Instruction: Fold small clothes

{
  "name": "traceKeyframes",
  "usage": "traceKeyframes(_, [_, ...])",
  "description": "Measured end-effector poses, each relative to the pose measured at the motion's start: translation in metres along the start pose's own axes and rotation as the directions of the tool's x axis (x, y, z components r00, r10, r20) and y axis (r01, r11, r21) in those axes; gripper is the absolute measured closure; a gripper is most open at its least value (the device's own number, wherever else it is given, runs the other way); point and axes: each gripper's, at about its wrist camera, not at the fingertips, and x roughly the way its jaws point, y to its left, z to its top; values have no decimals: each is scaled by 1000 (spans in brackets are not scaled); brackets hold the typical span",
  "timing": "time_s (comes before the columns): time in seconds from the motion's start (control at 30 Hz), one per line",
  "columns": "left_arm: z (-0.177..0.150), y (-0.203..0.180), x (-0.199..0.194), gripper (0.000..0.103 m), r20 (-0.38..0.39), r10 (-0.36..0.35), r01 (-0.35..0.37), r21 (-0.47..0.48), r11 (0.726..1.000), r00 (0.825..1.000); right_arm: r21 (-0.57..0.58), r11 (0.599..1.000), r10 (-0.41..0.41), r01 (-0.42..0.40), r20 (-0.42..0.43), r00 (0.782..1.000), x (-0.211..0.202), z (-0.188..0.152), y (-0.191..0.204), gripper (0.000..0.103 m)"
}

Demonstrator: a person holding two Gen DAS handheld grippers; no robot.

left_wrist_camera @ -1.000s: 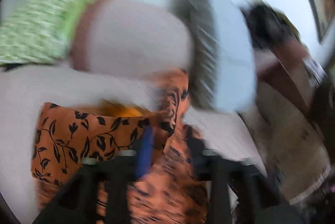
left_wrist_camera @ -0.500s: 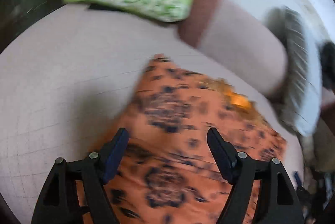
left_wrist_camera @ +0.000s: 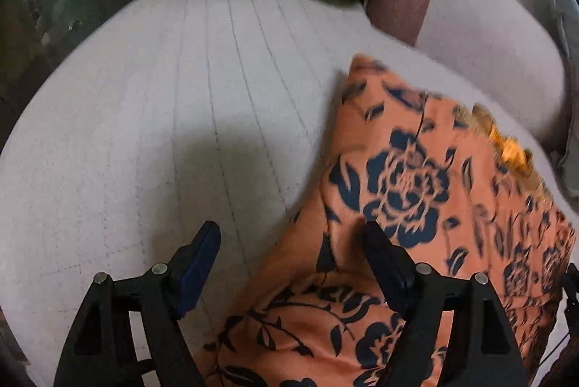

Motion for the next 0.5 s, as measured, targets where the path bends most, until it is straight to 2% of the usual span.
traceKeyframes(0.07, [0,-4,-12,22,39,-38,38,6,999,999,-36,999,29,-26,92,995,-16,6,3,77])
traceKeyframes(0.17, [-4,-18,-17,22,50,-60,57,54,997,997,-52,995,88,-83,123,989,-16,19,4,77])
traceKeyframes(0.23, [-7,-29,-12,22,34,-64,61,82,995,997,-60,995,89,-83,103,991,-6,26,6,77])
traceKeyframes(0.3, [-10,-36,-5,22,-3,-42,42,114,993,999,-73,994,89,-86,41,995,14,31,7,75])
traceKeyframes(0.33, [-12,-38,0,22,-22,-22,25,127,992,1000,-95,994,56,-54,20,998,23,32,13,75])
traceKeyframes(0.4, [-14,-39,14,19,-54,8,-1,129,992,998,-140,985,-105,105,6,994,37,31,12,86])
traceKeyframes(0.47, [-11,-31,16,18,-67,-5,11,91,996,998,-98,988,-116,116,-1,993,38,30,5,96])
traceKeyframes(0.5, [-9,-29,16,18,-71,-2,8,80,997,997,-78,987,-141,140,-18,990,34,29,4,96])
